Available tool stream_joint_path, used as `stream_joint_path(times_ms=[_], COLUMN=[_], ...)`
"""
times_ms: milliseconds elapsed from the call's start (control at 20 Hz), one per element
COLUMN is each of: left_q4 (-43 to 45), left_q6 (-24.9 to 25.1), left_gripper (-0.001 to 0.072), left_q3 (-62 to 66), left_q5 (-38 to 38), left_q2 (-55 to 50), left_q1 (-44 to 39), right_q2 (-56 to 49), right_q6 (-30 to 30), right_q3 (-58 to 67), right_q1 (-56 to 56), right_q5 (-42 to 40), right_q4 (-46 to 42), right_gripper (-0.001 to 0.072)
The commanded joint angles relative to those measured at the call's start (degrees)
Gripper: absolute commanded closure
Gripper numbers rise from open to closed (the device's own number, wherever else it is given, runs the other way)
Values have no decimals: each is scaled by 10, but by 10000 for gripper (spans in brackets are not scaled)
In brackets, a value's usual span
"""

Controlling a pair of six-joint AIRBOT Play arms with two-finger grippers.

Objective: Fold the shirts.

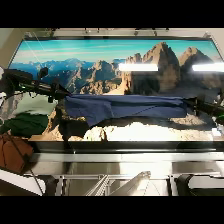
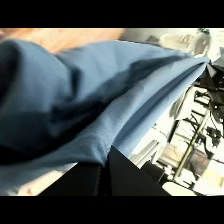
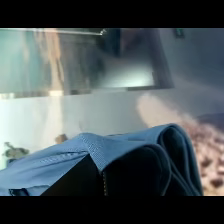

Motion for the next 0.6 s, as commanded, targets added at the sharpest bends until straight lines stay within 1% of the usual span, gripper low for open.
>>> stream_joint_path(times_ms=[0,350,400,450,500,550], left_q4=[29,28,28,26,16,-2], left_q6=[-7,-6,-6,-6,-6,-3], left_gripper=[689,691,625,337,54,-2], left_q3=[18,18,18,18,18,19], left_q5=[9,-52,-52,-47,-38,-27], left_q2=[-52,-66,-65,-65,-64,-63], left_q1=[-2,-2,-2,-2,-2,0], right_q2=[-26,-26,-26,-26,-26,-25], right_q6=[-32,-32,-32,-32,-32,-32], right_q3=[0,0,0,0,0,3], right_q1=[24,24,24,24,23,19], right_q5=[-12,-12,-11,-3,8,23], right_q4=[-5,-18,-19,-18,-18,-21], right_gripper=[691,691,685,636,516,483])
